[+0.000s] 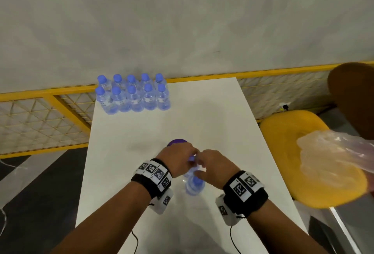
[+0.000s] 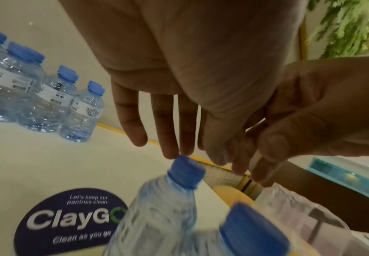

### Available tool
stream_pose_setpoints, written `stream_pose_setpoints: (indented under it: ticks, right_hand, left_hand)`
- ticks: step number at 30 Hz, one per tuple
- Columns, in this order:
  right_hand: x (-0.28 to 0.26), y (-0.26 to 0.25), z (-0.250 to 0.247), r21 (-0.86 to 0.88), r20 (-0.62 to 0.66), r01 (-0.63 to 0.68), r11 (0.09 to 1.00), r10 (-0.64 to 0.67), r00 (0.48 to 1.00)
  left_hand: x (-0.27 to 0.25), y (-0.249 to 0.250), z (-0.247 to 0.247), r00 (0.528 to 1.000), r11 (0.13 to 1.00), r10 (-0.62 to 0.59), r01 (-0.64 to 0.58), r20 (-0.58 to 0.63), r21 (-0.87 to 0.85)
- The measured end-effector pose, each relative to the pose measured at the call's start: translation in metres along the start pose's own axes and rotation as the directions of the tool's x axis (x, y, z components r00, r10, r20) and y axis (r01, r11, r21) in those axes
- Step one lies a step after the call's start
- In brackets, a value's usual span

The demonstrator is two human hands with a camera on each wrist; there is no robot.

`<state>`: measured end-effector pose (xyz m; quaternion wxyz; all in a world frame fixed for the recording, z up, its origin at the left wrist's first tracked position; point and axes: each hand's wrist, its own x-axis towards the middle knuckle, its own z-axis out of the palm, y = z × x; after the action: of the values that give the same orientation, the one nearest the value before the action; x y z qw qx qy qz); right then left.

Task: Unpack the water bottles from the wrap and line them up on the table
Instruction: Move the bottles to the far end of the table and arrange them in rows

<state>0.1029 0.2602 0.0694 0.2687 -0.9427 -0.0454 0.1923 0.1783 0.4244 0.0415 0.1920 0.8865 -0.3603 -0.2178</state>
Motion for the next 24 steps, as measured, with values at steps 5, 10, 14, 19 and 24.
stream_pose_setpoints:
  ticks: [5, 10, 14, 19, 24]
  right_hand:
    - [-0.028, 0.003, 0.029, -0.008, 0.055, -0.013, 1.0, 0.013, 0.998]
    - [-0.022, 0.004, 0.038, -0.068, 0.088, 0.002, 0.998, 0.004, 0.996]
    - [-0.02, 0.01, 0.043, -0.145, 0.081, 0.065, 0.987, -0.053, 0.995]
    - [-0.017, 0.013, 0.044, -0.153, 0.092, 0.092, 0.984, -0.078, 0.993]
    - [-0.017, 0.014, 0.039, -0.119, 0.124, 0.09, 0.989, -0.076, 0.989]
  left_hand:
    - [0.005, -0.008, 0.033, 1.0, 1.0, -0.023, 0.023, 0.009, -0.005]
    - [0.01, -0.008, 0.039, 0.997, 0.987, -0.079, 0.075, 0.022, 0.139]
    - [0.023, -0.012, 0.026, 0.992, 0.968, -0.123, 0.125, -0.026, 0.217]
    - [0.063, -0.018, -0.04, 0.974, 0.963, -0.155, 0.187, -0.167, 0.195]
    - [0.137, -0.046, -0.118, 0.938, 0.908, -0.247, 0.312, -0.243, 0.281]
